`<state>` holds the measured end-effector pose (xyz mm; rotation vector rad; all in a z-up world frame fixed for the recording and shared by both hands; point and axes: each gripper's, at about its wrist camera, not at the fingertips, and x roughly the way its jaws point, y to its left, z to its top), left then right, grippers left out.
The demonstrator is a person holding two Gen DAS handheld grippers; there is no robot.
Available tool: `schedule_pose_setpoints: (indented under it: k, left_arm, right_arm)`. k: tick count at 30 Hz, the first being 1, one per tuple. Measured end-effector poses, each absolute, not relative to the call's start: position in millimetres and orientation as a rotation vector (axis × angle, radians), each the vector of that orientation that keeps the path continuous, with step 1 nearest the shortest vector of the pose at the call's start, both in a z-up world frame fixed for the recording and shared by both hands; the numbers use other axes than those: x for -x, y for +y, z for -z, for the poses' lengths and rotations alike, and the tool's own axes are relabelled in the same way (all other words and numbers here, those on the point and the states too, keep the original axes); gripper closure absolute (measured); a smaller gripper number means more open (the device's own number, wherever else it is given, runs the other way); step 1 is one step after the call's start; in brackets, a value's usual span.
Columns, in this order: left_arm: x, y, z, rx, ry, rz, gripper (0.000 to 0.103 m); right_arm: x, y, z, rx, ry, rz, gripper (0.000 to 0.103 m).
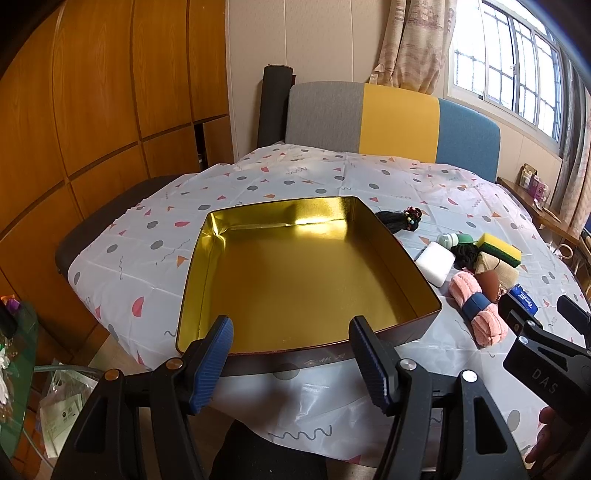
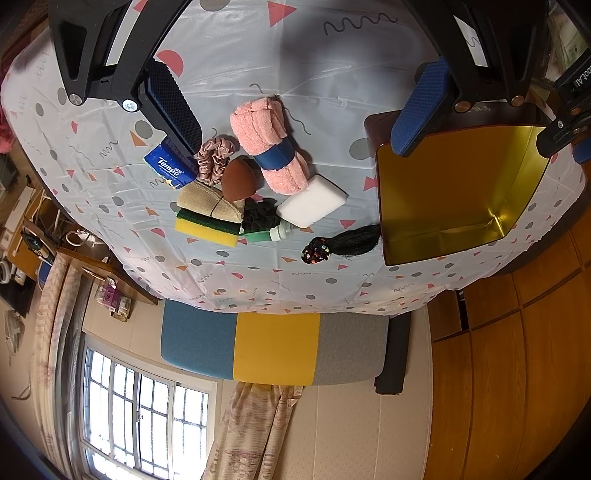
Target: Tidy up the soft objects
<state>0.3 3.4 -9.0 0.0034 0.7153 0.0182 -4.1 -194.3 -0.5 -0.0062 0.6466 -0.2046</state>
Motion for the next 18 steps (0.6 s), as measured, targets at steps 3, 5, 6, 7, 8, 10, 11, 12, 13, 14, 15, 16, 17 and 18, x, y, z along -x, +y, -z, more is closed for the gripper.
schedule_pose_setpoints:
  k: [3, 5, 6, 7, 8, 10, 11, 12, 13, 14, 15, 16, 17, 18]
  left_arm:
    - [-0.6, 3.7, 8.9, -0.003, 0.715, -0.019, 0.037]
    - [-0.3, 3.7, 9.1, -0.002, 0.716, -0.018, 0.037]
    - [-0.6, 3.7, 9.1, -0.003, 0.716, -0.018, 0.037]
    - [-0.5, 3.6, 9.1, -0.003, 0.715, -0.018, 0.037]
    - [-0.6, 3.9, 9.1, -0.003, 0.716, -0.017, 0.037]
    - [-0.5, 3.7, 9.4, -0.003, 0.717, -0.017, 0.037]
    - [-0.3, 3.6, 9.4, -0.004, 0.717, -0.018, 0.037]
    - [-0.1, 3.3, 9.5, -0.003, 0.718, -0.018, 0.037]
    - [0.1, 3.4, 9.8, -0.003, 0.718, -0.018, 0.037]
    - [0.1, 3.7, 10.0, -0.003, 0.719, -0.017, 0.037]
    - [0.4, 3.3, 10.3, -0.003, 0.72, -0.016, 0.037]
    - [0.6, 3.1, 10.6, -0.004, 0.721, -0.017, 0.037]
    - [-0.1, 3.1, 10.4, -0.004, 0.723, -0.016, 0.037]
    - [-0.2, 3.0, 10.6, -0.004, 0.724, -0.015, 0.037]
  right_arm:
    - [4.1, -194.1, 0.5, 0.006, 0.646, 0.205, 0.0]
    - [4.2, -194.5, 0.5, 0.006, 0.646, 0.205, 0.0]
    - [4.3, -194.5, 0.6, 0.006, 0.646, 0.204, 0.0]
    - [4.5, -194.4, 0.6, 0.006, 0.646, 0.205, 0.0]
    - [4.3, -194.5, 0.5, 0.007, 0.646, 0.206, 0.0]
    - [4.5, -194.6, 0.6, 0.005, 0.646, 0.204, 0.0]
    - [4.7, -194.7, 0.7, 0.005, 0.646, 0.205, 0.0]
    - [4.7, -194.6, 0.8, 0.006, 0.646, 0.204, 0.0]
    - [4.5, -194.7, 0.9, 0.007, 0.647, 0.204, 0.0]
    - [4.5, -194.6, 0.9, 0.007, 0.647, 0.204, 0.0]
    - [4.4, -194.7, 0.9, 0.005, 0.647, 0.204, 0.0]
    - [4.3, -194.7, 1.0, 0.004, 0.648, 0.203, 0.0]
    - [4.5, -194.9, 1.4, 0.005, 0.648, 0.204, 0.0]
    - [4.5, -195.2, 2.0, 0.005, 0.65, 0.203, 0.0]
